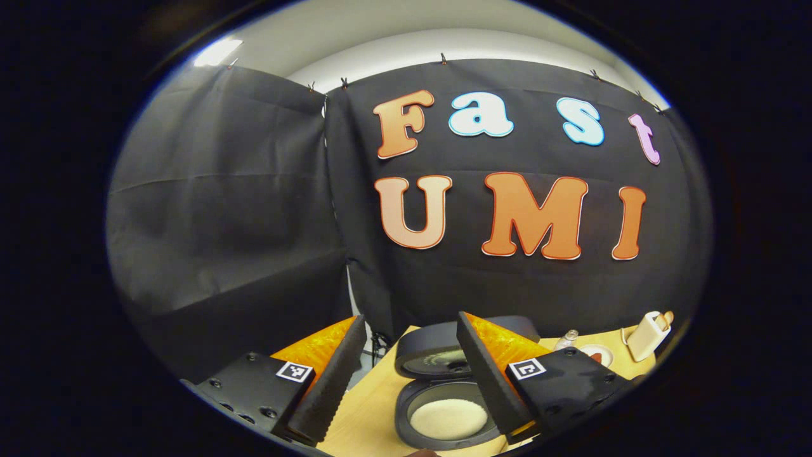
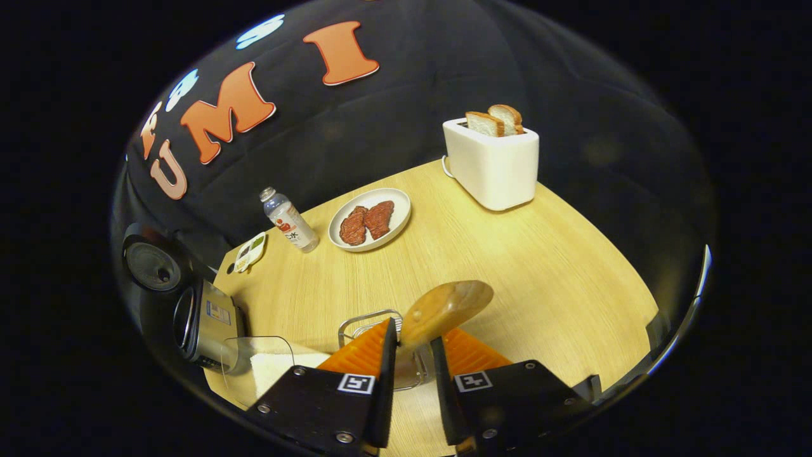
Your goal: Close the left gripper, press the button to open the rice cooker; take a wooden spoon from the chopstick holder with the right hand, scoop a spoonful of rice and pour it into the rice cooker, then put the wooden spoon back into the chopstick holder.
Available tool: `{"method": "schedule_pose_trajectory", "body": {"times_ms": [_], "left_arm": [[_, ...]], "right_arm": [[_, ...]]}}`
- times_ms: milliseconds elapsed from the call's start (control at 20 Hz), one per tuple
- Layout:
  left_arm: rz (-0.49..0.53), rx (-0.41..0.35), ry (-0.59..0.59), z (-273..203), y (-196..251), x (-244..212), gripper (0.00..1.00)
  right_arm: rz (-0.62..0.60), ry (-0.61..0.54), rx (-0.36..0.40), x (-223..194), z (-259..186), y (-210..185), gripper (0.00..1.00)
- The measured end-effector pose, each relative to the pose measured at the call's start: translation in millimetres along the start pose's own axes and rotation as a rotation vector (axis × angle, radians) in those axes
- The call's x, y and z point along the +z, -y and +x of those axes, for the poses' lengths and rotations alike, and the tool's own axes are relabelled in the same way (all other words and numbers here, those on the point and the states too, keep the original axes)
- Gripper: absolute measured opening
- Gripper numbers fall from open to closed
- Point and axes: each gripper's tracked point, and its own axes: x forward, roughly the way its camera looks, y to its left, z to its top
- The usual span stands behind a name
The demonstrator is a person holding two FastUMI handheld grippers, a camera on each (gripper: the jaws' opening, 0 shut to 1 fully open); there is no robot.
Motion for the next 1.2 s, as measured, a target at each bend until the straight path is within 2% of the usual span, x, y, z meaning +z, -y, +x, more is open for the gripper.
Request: {"method": "schedule_pose_trajectory", "body": {"times_ms": [100, 150, 250, 300, 350, 400, 450, 550, 650, 700, 850, 950, 1050, 1200], "left_arm": [[-0.065, -0.031, -0.066, 27.4, 10.9, 4.4, 0.96], [-0.092, -0.045, -0.112, 40.5, 17.5, 2.5, 0.96], [-0.132, -0.067, -0.210, 64.8, 36.7, -13.3, 0.96], [-0.144, -0.081, -0.245, 76.0, 48.2, -21.1, 1.00], [-0.153, -0.096, -0.288, 84.8, 60.1, -31.0, 0.92], [-0.163, -0.094, -0.337, 89.3, 68.4, -45.2, 0.96], [-0.150, -0.069, -0.339, 95.4, 68.9, -45.6, 0.96], [-0.136, -0.036, -0.361, 98.3, 67.6, -57.8, 0.95], [-0.073, -0.025, -0.397, 89.4, 66.5, -70.3, 0.94], [-0.041, -0.019, -0.409, 86.3, 64.9, -77.2, 0.97], [0.003, -0.014, -0.435, 71.3, 64.5, -95.0, 0.94], [0.010, -0.036, -0.504, 54.1, 68.5, -120.8, 0.94], [0.014, -0.034, -0.622, 34.7, 66.3, -155.7, 0.99], [0.025, -0.027, -0.688, 19.4, 66.1, -187.8, 0.99]], "right_arm": [[-0.011, 0.050, -0.020, 17.6, -16.8, 5.3, 0.46], [-0.011, 0.080, -0.027, 29.2, -26.4, 6.4, 0.54], [-0.019, 0.144, -0.028, 51.7, -48.7, 6.7, 0.63], [-0.026, 0.178, -0.025, 63.8, -59.6, 3.5, 0.66], [-0.043, 0.203, -0.020, 73.5, -67.8, -1.2, 0.71], [-0.065, 0.224, -0.017, 81.8, -75.2, -6.4, 0.73], [-0.087, 0.244, -0.016, 89.9, -82.4, -10.8, 0.77], [-0.116, 0.275, -0.004, 105.9, -92.5, -26.3, 0.79], [-0.127, 0.290, 0.026, 115.0, -98.8, -43.5, 0.80], [-0.134, 0.292, 0.039, 118.1, -98.8, -51.7, 0.79], [-0.168, 0.287, 0.069, 123.5, -94.9, -73.7, 0.80], [-0.187, 0.281, 0.099, 124.9, -92.4, -91.8, 0.80], [-0.211, 0.272, 0.129, 123.2, -91.3, -109.5, 0.80], [-0.246, 0.253, 0.170, 115.7, -88.3, -133.4, 0.80]]}}
